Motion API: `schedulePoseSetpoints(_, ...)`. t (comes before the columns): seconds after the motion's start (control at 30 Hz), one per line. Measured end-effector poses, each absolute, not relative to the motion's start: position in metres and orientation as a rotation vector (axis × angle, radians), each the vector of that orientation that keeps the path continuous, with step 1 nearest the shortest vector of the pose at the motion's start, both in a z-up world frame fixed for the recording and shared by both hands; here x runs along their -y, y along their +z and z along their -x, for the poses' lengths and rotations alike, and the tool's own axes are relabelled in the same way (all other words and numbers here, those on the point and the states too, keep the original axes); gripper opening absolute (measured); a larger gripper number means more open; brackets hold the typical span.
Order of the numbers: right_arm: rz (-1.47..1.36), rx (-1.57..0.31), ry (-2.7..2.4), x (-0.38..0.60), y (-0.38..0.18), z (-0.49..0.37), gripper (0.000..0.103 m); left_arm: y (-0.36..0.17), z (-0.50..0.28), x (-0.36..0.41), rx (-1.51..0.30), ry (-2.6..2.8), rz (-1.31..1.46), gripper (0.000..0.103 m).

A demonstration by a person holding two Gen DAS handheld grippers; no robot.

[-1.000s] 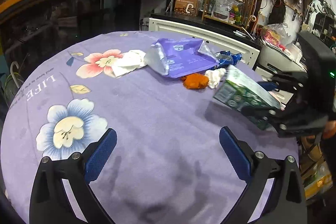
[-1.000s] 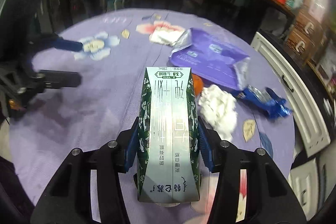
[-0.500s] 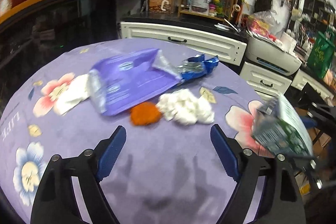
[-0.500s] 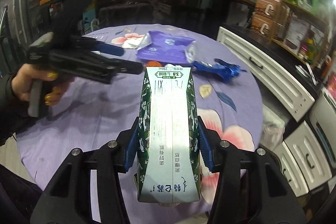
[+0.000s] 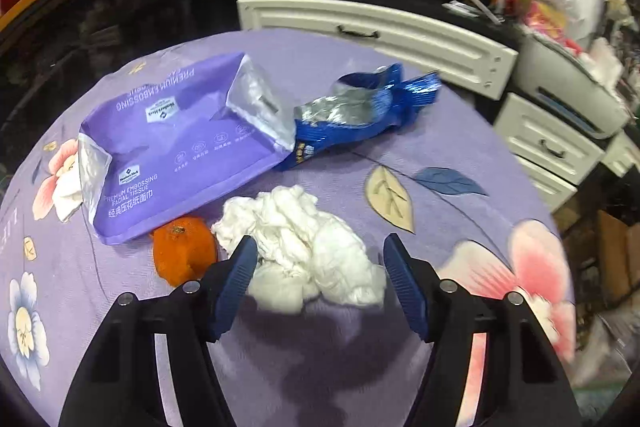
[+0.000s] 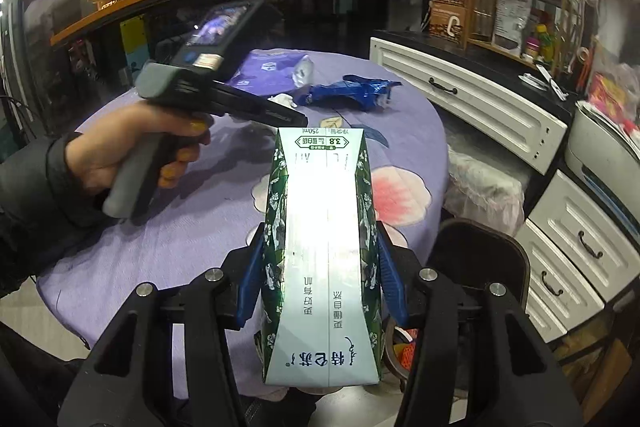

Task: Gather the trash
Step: 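Grasp the white crumpled tissue with the left tool while the right tool holds the carton, then carry the carton and tissue to the bin and open the right tool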

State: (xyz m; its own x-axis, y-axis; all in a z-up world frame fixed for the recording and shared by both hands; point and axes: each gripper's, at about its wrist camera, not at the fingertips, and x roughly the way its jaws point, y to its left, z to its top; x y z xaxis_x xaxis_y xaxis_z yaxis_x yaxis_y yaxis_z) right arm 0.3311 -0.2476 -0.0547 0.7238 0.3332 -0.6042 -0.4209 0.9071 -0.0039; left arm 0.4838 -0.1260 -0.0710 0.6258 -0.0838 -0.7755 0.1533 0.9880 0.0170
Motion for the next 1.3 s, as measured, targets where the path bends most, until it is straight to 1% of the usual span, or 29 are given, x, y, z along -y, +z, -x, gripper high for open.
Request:
schedulePoseSetpoints(0.03,0.136,-0.636,0.418,0.25,-0.056,-0.329,0.051,-0.072,-0.485,0.127,-0.879,-0.117,-0.094,0.059)
schedulePoseSetpoints(0.1,0.124,-0.629,0.416,0.255,-0.056,-0.324,0.051,-0.072,-0.485,0.129,-0.872,-0.085,-0.115,0.045)
schedulePoseSetpoints(0.33,0.067,-0.591,0.381,0.278,-0.059,-0.31,0.051,-0.064,-0.471,0.117,-0.85,-0.096,-0.046,0.03)
schedulePoseSetpoints(0.63,-0.026,-0.564,0.299,0.316,-0.065,-0.294,0.051,-0.046,-0.41,0.125,-0.766,-0.245,0.007,0.029)
schedulePoseSetpoints(0.83,-0.079,-0.595,0.194,0.345,-0.084,-0.297,0.051,-0.031,-0.371,0.147,-0.726,-0.358,0.058,0.029)
schedulePoseSetpoints(1.13,-0.199,-0.745,0.024,0.397,-0.148,-0.352,0.051,-0.019,-0.332,0.218,-0.68,-0.544,0.046,0.029)
schedulePoseSetpoints(1.3,-0.213,-0.805,-0.017,0.405,-0.181,-0.38,0.051,-0.02,-0.322,0.246,-0.669,-0.599,0.008,0.029)
